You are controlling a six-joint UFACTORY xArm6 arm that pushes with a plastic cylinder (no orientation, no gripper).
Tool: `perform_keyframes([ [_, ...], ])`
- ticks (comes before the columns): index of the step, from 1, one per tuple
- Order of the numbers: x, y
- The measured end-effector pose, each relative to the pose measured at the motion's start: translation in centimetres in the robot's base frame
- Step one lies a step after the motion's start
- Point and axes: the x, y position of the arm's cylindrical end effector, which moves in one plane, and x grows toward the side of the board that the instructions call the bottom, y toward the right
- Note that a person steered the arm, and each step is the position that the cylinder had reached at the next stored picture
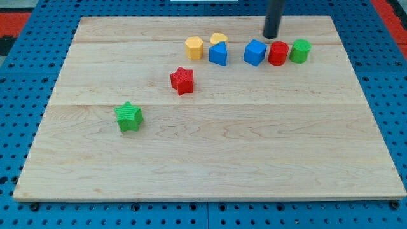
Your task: Slide the red circle to the red star
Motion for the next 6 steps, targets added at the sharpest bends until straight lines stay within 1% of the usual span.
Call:
perform_keyframes([
  [1, 0.5, 0.7],
  [2, 1.3, 4.5],
  [3, 4.5, 0.3],
  [4, 8.7, -0.7],
  [5, 9.1, -4.3],
  [6, 7.6, -4.2],
])
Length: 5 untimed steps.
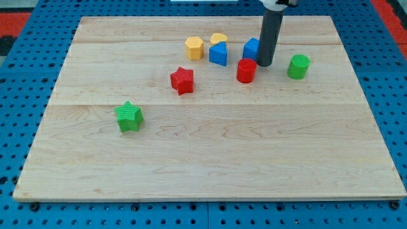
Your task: Slide the red circle to the red star
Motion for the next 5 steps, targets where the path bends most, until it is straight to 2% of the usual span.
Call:
perform_keyframes([
  [1, 3.6, -2.9],
  [2, 4.0, -1.5],
  [3, 5.0, 4.1],
  [5, 5.5, -9.3],
])
